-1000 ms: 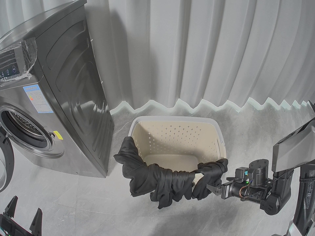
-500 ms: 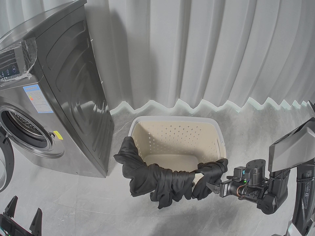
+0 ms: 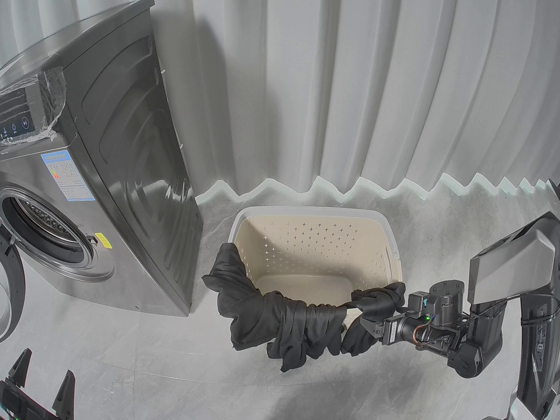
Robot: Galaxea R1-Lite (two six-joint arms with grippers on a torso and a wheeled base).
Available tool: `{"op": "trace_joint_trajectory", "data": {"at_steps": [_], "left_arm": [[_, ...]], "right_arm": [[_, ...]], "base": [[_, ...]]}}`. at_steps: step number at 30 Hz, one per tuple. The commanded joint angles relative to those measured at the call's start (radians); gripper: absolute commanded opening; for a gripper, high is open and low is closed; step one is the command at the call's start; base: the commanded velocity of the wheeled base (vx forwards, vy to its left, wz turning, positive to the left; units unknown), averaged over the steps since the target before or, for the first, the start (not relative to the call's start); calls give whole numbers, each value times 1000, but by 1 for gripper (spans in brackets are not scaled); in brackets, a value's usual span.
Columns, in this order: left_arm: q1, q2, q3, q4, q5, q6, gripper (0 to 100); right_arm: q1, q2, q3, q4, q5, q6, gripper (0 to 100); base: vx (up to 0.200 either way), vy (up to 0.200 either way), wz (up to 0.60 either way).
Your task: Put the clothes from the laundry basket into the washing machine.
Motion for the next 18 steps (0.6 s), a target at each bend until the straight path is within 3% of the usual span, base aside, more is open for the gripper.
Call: {"op": "trace_joint_trajectory", "data": {"at_steps": [1, 13, 18], "left_arm": [[0, -16, 16, 0, 0, 0, 100], [0, -16, 16, 0, 0, 0, 100], [0, -16, 16, 0, 0, 0, 100]], "right_arm": [[-4, 0, -12, -1, 1, 1, 0], [6, -1, -3, -4, 1, 2, 0], [20, -34, 47, -16, 3, 4, 0]], "base": [[0, 0, 0], [0, 0, 0], [0, 0, 0]]}}
